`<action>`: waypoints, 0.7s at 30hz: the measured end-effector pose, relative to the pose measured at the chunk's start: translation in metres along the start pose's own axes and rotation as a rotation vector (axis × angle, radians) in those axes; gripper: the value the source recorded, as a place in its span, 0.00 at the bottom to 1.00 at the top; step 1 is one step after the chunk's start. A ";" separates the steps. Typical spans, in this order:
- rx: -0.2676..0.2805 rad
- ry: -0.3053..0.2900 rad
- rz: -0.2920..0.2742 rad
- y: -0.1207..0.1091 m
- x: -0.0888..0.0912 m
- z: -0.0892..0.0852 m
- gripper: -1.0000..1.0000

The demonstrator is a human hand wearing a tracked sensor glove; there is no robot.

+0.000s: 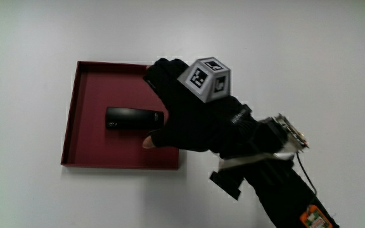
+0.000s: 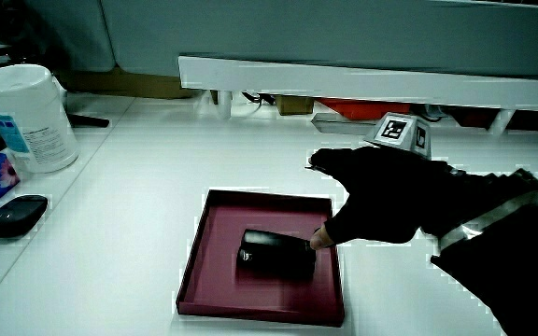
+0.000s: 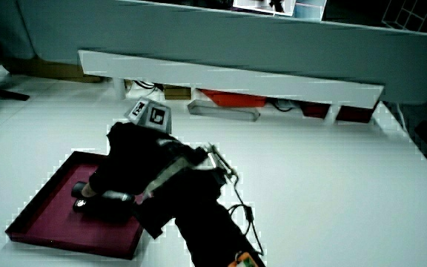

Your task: Pick stapper from plate

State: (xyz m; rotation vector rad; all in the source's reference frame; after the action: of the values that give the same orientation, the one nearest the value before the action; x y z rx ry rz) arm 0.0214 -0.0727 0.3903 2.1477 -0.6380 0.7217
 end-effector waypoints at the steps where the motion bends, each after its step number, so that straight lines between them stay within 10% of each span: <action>1: -0.005 0.002 -0.003 0.005 0.001 -0.002 0.50; 21: -0.097 0.031 -0.051 0.073 0.022 -0.049 0.50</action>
State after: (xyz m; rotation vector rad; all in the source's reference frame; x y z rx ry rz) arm -0.0238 -0.0805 0.4687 2.0524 -0.5881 0.6814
